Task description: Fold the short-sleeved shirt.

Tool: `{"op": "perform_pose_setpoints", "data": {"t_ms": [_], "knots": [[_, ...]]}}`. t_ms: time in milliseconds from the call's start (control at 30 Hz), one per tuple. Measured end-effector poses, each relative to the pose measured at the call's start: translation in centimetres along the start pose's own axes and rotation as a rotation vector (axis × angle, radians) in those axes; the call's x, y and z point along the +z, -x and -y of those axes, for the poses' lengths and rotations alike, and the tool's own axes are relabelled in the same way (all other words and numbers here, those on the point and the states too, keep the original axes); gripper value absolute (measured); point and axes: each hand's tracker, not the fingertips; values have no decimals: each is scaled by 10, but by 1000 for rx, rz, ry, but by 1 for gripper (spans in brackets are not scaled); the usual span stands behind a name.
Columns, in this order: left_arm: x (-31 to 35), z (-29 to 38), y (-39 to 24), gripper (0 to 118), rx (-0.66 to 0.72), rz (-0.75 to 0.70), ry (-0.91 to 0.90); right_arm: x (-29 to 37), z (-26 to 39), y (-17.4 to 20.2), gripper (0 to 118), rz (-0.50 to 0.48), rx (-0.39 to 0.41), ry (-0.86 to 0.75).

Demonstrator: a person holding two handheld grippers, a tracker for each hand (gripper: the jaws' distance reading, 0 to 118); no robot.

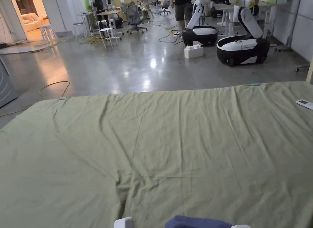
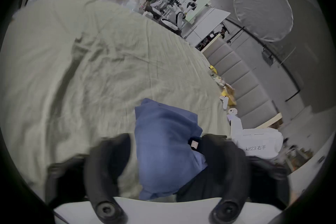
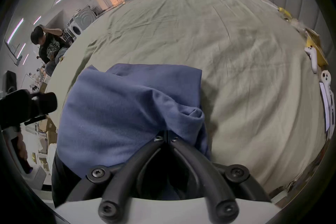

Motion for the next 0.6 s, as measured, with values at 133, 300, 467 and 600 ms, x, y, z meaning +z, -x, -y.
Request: {"op": "perform_pose_setpoints", "data": {"t_ms": [133,300,467,600], "knots": [[-36,-9,42,105,192,88,73,4,1,-7,2,-38,-43,7],[-87,5,55,100,296,235,193,2,2,-12,2,-49,-48,9],[-82,16,19,38,335,170,160,4,7,-11,2,-48,-50,-10],[-57,12,15,34,354,196,117,35,17,-2,2,-112,-73,-206]]}}
